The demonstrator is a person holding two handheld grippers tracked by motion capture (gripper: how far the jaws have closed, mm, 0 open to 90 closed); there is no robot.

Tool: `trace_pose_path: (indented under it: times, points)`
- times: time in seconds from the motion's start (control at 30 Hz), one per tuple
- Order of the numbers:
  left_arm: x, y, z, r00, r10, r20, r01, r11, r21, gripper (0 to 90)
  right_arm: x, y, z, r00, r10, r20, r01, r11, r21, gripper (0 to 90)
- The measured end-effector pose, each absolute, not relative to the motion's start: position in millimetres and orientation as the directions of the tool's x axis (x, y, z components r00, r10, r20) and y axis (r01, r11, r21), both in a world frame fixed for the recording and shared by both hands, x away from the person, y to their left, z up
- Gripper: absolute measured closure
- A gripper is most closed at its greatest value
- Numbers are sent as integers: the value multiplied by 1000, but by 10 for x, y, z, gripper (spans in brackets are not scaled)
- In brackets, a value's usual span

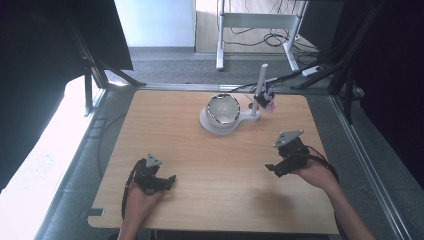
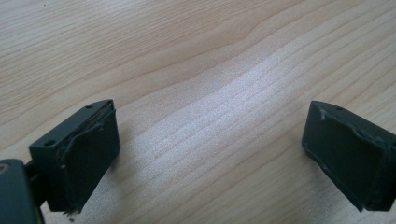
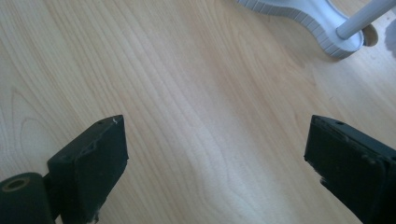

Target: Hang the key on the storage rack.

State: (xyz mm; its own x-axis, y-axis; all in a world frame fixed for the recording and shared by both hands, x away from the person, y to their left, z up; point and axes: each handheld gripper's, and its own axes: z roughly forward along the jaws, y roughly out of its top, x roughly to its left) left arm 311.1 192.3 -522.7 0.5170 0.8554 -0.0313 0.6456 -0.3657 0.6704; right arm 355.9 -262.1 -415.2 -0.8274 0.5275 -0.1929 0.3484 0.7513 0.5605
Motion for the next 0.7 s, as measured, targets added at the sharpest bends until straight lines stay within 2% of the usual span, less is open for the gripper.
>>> trace_pose_path:
  times: [0.37,0.7]
  points:
    - [3111,1922,-5228,516,856,-32,646,-365,671,41,3313,-2659,-4493,-818,551,-164,358,711,605,41]
    - [3111,1922,-5228,516,856,-31,645,-365,671,41,3149,-2789,-4995,-766,640,-54,434,578,691,19]
